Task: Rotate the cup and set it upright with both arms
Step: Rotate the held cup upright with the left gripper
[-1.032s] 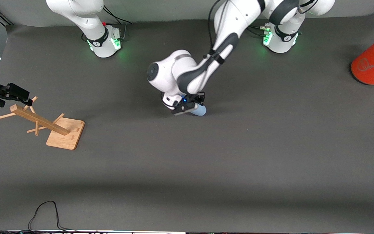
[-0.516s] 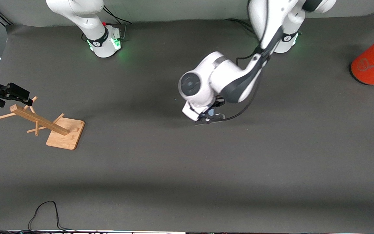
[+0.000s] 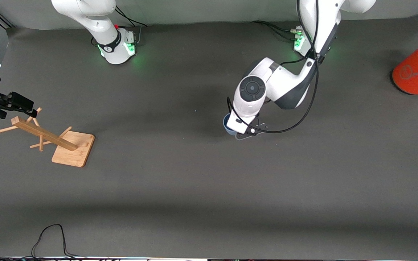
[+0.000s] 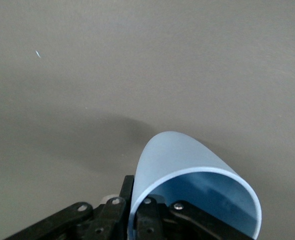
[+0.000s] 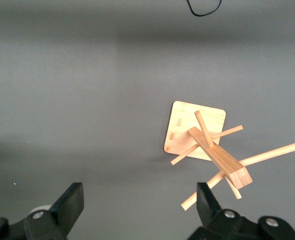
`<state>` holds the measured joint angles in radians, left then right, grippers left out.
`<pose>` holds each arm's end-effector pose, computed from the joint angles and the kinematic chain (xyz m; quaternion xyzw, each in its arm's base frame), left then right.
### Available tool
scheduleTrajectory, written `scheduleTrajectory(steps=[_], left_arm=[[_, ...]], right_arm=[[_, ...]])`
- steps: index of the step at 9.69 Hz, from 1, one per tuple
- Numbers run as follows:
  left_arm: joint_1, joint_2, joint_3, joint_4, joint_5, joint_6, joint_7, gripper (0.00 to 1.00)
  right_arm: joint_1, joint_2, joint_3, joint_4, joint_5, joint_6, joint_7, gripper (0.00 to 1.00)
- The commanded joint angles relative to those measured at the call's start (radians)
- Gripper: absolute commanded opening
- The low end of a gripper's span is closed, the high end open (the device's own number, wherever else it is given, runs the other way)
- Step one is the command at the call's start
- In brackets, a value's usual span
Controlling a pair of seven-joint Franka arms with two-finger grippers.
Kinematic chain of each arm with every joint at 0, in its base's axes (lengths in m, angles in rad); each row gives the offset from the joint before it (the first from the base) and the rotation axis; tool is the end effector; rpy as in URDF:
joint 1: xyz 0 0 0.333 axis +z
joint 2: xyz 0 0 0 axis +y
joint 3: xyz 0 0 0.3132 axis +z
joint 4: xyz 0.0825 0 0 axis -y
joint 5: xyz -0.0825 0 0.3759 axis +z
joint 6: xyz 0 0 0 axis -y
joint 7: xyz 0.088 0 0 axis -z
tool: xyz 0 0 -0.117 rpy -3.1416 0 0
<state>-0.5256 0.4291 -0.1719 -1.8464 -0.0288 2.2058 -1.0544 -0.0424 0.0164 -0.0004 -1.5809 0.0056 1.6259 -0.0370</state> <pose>0.4822 -0.3978 0.2837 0.9797 0.1924 -0.0567 0.0056 0.5564 -0.0232 0.6029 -0.9999 0.0030 -0.0144 0.0022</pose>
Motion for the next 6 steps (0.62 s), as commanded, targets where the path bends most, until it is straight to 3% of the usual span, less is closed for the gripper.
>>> scheduleTrajectory(steps=[1,6], left_arm=[[-0.002,-0.049,0.002,-0.06,-0.014,0.037,-0.073,0.0],[-0.004,0.003,0.002,-0.062,-0.008,0.058,-0.07,0.0]], right_arm=[[0.007,0.002,-0.009,0.012,-0.004,-0.015,-0.026,1.0],[0.007,0.007,-0.009,0.016,-0.012,-0.014,-0.024,1.0]])
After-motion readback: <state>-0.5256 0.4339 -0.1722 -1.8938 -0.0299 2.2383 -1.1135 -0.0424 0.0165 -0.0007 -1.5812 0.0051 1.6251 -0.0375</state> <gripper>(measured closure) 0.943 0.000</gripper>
